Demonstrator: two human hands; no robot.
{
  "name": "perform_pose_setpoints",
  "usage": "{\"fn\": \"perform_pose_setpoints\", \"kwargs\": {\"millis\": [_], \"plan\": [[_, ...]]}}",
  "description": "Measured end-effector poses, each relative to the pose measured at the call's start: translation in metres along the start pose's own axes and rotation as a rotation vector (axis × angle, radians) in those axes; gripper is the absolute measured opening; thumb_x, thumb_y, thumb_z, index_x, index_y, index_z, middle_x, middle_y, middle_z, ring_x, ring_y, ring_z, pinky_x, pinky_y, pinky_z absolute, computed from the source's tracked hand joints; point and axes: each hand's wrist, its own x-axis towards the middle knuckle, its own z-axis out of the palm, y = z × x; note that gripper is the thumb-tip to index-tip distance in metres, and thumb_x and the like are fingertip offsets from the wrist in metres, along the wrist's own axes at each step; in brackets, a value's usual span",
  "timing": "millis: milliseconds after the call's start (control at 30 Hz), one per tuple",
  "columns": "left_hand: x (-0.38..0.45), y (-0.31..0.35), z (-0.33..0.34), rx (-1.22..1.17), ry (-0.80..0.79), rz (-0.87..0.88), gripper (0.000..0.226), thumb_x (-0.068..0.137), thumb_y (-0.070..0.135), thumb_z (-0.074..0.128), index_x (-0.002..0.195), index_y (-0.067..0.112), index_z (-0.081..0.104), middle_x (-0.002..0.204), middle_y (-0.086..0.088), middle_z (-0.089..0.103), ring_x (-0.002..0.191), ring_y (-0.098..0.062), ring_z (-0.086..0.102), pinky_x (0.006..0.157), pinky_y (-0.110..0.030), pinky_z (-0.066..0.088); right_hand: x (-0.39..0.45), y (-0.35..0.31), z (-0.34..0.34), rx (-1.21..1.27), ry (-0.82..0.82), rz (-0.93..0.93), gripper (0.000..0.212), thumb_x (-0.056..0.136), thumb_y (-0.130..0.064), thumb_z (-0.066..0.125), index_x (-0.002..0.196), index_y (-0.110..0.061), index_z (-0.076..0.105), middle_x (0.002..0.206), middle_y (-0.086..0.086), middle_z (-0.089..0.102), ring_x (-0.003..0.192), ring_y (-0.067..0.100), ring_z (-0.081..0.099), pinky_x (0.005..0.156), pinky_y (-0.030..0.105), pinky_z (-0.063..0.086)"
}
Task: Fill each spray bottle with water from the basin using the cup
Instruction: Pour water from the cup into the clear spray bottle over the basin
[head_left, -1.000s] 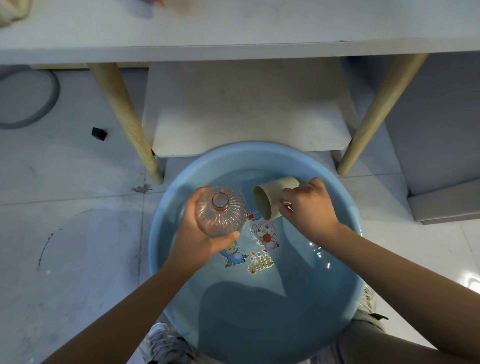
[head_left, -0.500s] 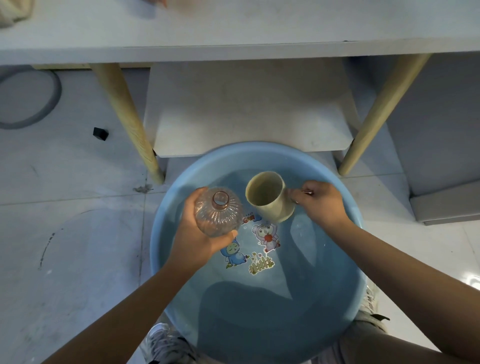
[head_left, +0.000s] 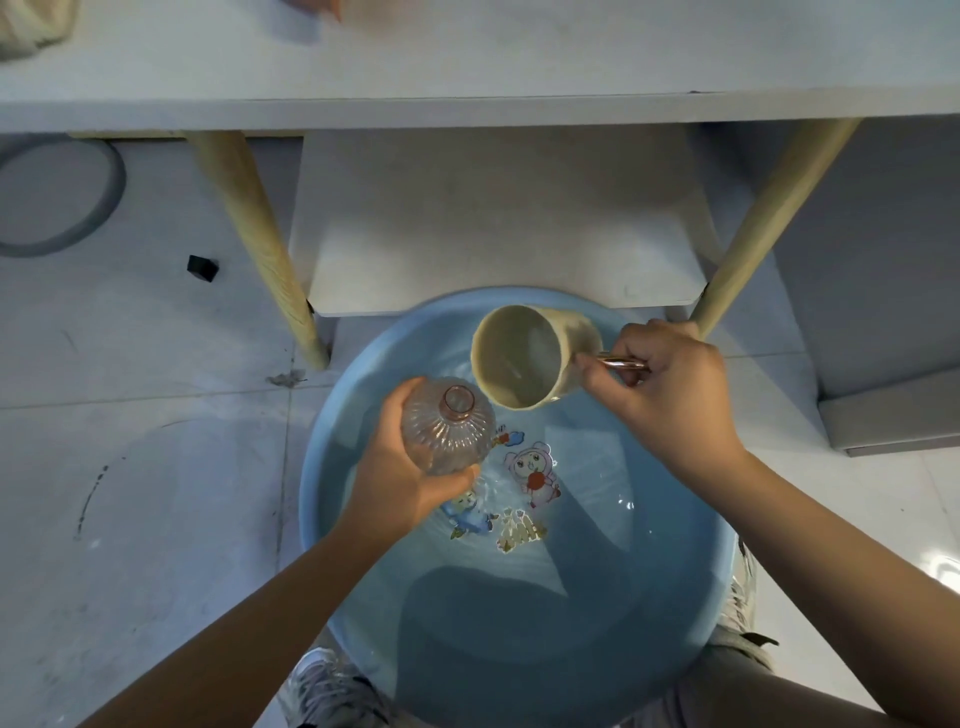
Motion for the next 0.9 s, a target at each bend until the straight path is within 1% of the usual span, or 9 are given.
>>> {"fn": "perform_pose_setpoints", "kwargs": {"millis": [67, 133, 200, 333, 467, 533, 667, 767, 900], "plan": [[-0.001, 0.002, 0.001, -0.006, -0.008, 0.01, 0.091, 0.055, 0.011, 0.09, 0.123, 0.044, 0.04, 0.122, 0.011, 0.056, 0.109, -0.004, 0.058, 0.089, -0.018, 0.05, 0.002, -0.004, 0.001, -0.048, 0.055, -0.148, 0.037, 0.074, -0.03, 0.06, 0.047, -0.01, 0.044, 0.046, -0.007, 0.037, 0.061, 0.015, 0.035, 0.061, 0.017, 0.025], [-0.001, 0.004, 0.003, -0.009, -0.012, 0.024, 0.089, 0.057, 0.005, 0.089, 0.121, 0.042, 0.039, 0.12, 0.014, 0.054, 0.107, 0.004, 0.056, 0.083, -0.011, 0.048, 0.003, -0.006, 0.002, -0.088, 0.091, -0.236, 0.038, 0.076, -0.026, 0.062, 0.047, -0.008, 0.045, 0.045, 0.0, 0.044, 0.061, 0.016, 0.037, 0.066, 0.02, 0.026], [-0.001, 0.006, 0.004, -0.012, -0.014, 0.034, 0.089, 0.057, 0.003, 0.088, 0.121, 0.04, 0.039, 0.118, 0.018, 0.053, 0.103, 0.009, 0.056, 0.081, -0.007, 0.046, 0.003, -0.007, 0.003, -0.099, 0.111, -0.282, 0.038, 0.077, -0.025, 0.063, 0.047, -0.007, 0.047, 0.045, 0.001, 0.047, 0.059, 0.014, 0.038, 0.069, 0.023, 0.028], [-0.001, 0.008, 0.005, -0.003, -0.013, 0.034, 0.089, 0.052, 0.016, 0.087, 0.122, 0.041, 0.039, 0.118, 0.02, 0.053, 0.103, 0.009, 0.055, 0.082, -0.008, 0.046, 0.004, -0.008, 0.004, -0.139, 0.152, -0.382, 0.036, 0.079, -0.022, 0.066, 0.049, -0.009, 0.051, 0.047, 0.001, 0.05, 0.059, 0.014, 0.038, 0.07, 0.029, 0.03], [-0.001, 0.009, 0.005, 0.001, -0.007, 0.043, 0.09, 0.058, 0.002, 0.087, 0.126, 0.035, 0.038, 0.116, 0.022, 0.052, 0.1, 0.016, 0.053, 0.079, -0.003, 0.043, 0.004, -0.01, 0.003, -0.164, 0.179, -0.445, 0.034, 0.08, -0.021, 0.068, 0.051, -0.008, 0.054, 0.048, 0.002, 0.051, 0.06, 0.015, 0.038, 0.07, 0.03, 0.031], [0.0, 0.008, 0.004, -0.003, -0.005, 0.044, 0.088, 0.059, 0.002, 0.086, 0.124, 0.036, 0.039, 0.118, 0.019, 0.053, 0.103, 0.013, 0.054, 0.08, -0.003, 0.043, 0.004, -0.011, 0.002, -0.165, 0.186, -0.47, 0.034, 0.08, -0.02, 0.069, 0.052, -0.008, 0.054, 0.049, 0.002, 0.052, 0.06, 0.016, 0.038, 0.07, 0.03, 0.03], [-0.001, 0.005, 0.004, 0.003, -0.009, 0.04, 0.088, 0.057, 0.008, 0.089, 0.12, 0.044, 0.04, 0.123, 0.011, 0.054, 0.11, 0.0, 0.056, 0.085, -0.01, 0.046, 0.007, -0.012, 0.0, -0.163, 0.204, -0.498, 0.035, 0.081, -0.02, 0.069, 0.052, -0.009, 0.053, 0.05, 0.001, 0.052, 0.061, 0.016, 0.038, 0.071, 0.03, 0.031], [-0.003, 0.006, 0.004, -0.01, -0.012, 0.04, 0.087, 0.053, 0.016, 0.088, 0.118, 0.047, 0.04, 0.121, 0.014, 0.053, 0.109, 0.004, 0.055, 0.085, -0.01, 0.047, 0.007, -0.014, 0.0, -0.162, 0.213, -0.516, 0.035, 0.081, -0.019, 0.069, 0.052, -0.008, 0.053, 0.051, 0.001, 0.053, 0.062, 0.017, 0.039, 0.071, 0.031, 0.031], [-0.003, 0.006, 0.006, -0.013, -0.012, 0.029, 0.087, 0.05, 0.022, 0.085, 0.118, 0.049, 0.039, 0.123, 0.014, 0.052, 0.11, 0.001, 0.055, 0.086, -0.012, 0.047, 0.008, -0.013, -0.001, -0.169, 0.218, -0.526, 0.035, 0.082, -0.019, 0.069, 0.053, -0.008, 0.052, 0.052, 0.001, 0.055, 0.062, 0.017, 0.04, 0.071, 0.031, 0.031]]}}
